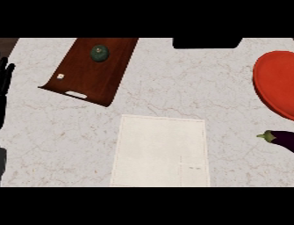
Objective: Pick the pear from the placemat and place it in the bowl
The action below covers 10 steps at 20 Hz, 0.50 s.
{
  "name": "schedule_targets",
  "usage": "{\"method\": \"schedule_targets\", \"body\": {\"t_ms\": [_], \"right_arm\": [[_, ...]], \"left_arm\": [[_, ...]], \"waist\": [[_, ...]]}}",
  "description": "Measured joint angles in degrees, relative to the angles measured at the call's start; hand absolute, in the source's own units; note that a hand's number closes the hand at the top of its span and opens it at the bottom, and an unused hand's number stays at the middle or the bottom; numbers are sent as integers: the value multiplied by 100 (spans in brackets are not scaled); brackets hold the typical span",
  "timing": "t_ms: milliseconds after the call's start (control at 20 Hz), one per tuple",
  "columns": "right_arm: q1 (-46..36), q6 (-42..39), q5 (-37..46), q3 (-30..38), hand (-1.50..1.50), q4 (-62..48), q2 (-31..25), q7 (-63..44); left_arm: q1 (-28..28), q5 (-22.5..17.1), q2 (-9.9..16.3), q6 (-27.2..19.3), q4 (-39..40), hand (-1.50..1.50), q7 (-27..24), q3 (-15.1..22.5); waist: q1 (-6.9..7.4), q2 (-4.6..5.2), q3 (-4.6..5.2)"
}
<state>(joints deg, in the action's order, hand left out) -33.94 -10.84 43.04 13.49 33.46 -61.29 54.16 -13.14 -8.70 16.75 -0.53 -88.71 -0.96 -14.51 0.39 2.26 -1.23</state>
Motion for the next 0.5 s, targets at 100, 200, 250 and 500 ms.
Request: {"method": "schedule_targets", "body": {"t_ms": [100,200,250,500], "right_arm": [[-78,-58,-223,146,150,-140,-136,138],[-157,-140,-436,254,150,-274,-239,196],[-192,-196,-544,296,150,-334,-284,240],[-347,-477,-989,328,150,-542,-413,349]], "left_arm": [[-13,-7,-27,22,16,0,8,40],[-35,-4,-29,27,12,0,31,60],[-39,7,-26,27,22,0,26,65],[-79,23,-73,47,42,0,45,152]], "waist": [[26,-10,8],[79,-24,14],[92,-29,18],[175,-55,40]]}}
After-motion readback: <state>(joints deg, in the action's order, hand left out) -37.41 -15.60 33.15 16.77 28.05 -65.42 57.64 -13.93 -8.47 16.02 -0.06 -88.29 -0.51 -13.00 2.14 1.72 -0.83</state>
